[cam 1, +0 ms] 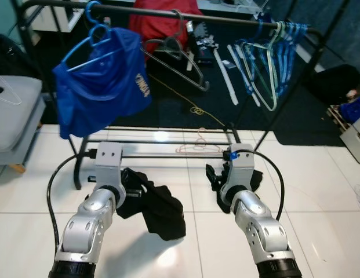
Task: Hang hanger
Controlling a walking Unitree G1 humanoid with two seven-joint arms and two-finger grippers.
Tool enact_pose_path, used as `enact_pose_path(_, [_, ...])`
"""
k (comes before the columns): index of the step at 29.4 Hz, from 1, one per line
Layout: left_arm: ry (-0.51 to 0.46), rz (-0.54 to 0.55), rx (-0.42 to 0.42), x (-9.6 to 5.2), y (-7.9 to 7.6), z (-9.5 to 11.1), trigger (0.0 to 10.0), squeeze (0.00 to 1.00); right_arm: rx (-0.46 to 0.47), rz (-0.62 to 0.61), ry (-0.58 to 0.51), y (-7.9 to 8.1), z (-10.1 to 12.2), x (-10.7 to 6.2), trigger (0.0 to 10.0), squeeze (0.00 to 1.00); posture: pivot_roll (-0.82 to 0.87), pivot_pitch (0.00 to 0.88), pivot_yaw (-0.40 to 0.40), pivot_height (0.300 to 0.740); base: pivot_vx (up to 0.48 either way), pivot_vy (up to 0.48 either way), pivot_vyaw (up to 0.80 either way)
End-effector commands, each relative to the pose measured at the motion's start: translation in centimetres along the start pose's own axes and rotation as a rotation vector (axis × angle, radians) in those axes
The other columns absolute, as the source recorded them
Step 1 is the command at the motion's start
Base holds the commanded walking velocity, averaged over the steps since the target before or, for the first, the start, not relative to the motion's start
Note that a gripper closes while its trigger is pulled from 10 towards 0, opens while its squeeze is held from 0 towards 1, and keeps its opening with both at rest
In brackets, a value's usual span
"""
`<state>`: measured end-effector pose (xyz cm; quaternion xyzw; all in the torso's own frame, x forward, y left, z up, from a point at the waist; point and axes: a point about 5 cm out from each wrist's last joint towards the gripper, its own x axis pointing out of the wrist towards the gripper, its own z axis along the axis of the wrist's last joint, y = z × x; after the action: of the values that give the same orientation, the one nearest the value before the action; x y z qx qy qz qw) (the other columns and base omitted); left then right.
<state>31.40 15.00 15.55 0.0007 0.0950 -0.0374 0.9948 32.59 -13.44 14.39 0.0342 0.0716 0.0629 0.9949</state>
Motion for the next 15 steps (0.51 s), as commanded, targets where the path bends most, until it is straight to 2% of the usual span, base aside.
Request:
enact_pose_path(1, [-0.019,-0.031,0.023,-0.07,-0.59,0.18,10.0,0.00,0.002,-0.030,0.005,-0.72,-0.27,-0.39,10.0,0.00,-0.06,0.212,-0.089,0.740,0.000,0.000,0.00])
enact_pose_path(6, [-0.039,-0.073,0.015,-0.17,-1.25,0.44,10.0,0.00,0.016,-0.049,-0.007,-0.98,0.02,-0.37,10.0,0.00,-0.06,0.215,-0.090,0.740,0.000,0.000,0.00])
enact_pose_path(15, [-0.046,-0.057,-0.007,-0.05,-0.92,0.62,10.0,0.00,0.022,-0.047,-0.007,-0.90,0.16,-0.30,10.0,0.00,-0.07,0.218,-0.092,0.740,0.000,0.000,0.00])
